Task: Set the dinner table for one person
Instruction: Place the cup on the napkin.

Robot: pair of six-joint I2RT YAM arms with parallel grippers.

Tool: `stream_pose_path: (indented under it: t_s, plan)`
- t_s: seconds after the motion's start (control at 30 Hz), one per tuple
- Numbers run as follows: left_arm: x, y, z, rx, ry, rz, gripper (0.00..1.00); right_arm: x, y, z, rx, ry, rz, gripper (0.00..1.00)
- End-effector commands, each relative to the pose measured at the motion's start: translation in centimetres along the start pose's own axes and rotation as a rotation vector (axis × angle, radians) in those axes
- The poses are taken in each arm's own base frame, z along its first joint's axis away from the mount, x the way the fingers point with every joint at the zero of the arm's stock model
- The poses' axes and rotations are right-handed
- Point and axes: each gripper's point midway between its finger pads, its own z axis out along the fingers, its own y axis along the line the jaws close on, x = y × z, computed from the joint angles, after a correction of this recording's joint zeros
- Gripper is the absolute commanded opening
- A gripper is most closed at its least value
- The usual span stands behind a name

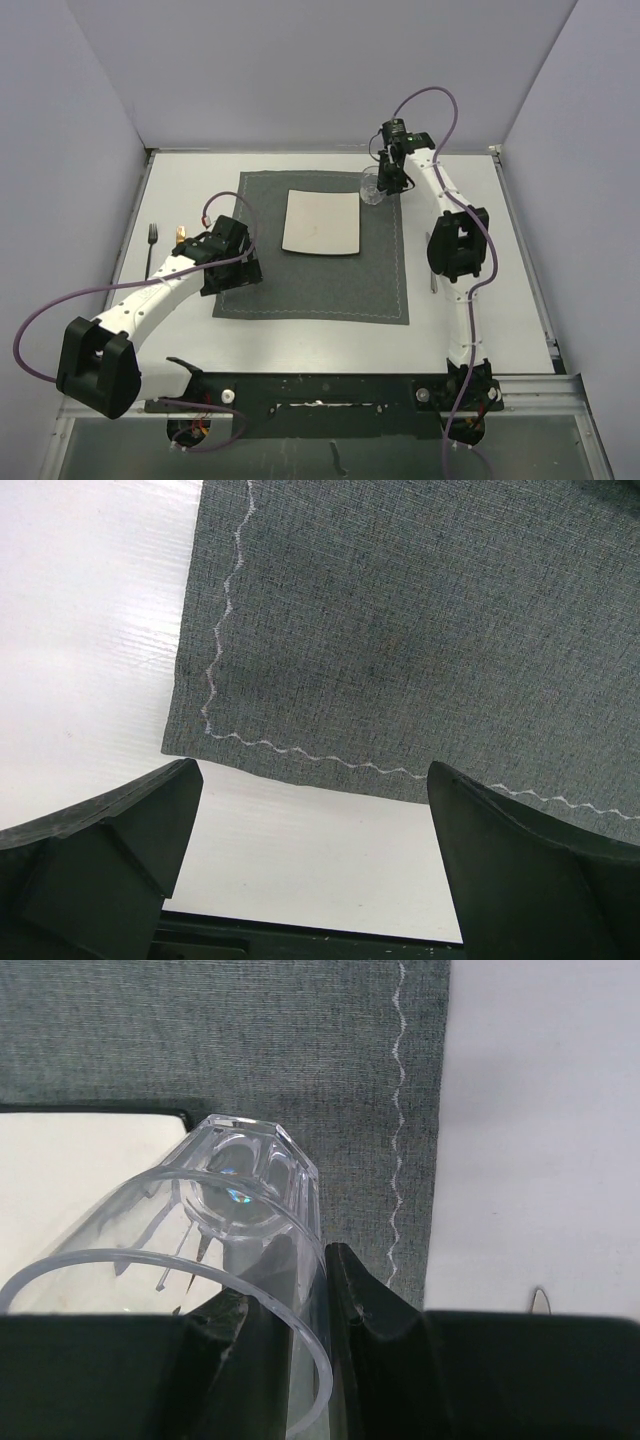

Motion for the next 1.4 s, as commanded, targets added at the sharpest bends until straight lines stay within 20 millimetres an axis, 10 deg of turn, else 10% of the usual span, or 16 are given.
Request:
stream_pose_path:
  t_s: [0.0, 1.37]
  plan:
    - [-1.5, -0.7, -0.1, 0.022, -0.053, -0.014, 0.98, -2.5, -0.2, -0.6, 0.012, -0.087, 0.038, 0.00]
    - [-1.1, -0.4, 0.9, -0.006, -0.037, -0.014, 0.98, -0.5, -2.6, 4.1, 0.030, -0.001, 0.088, 0.00]
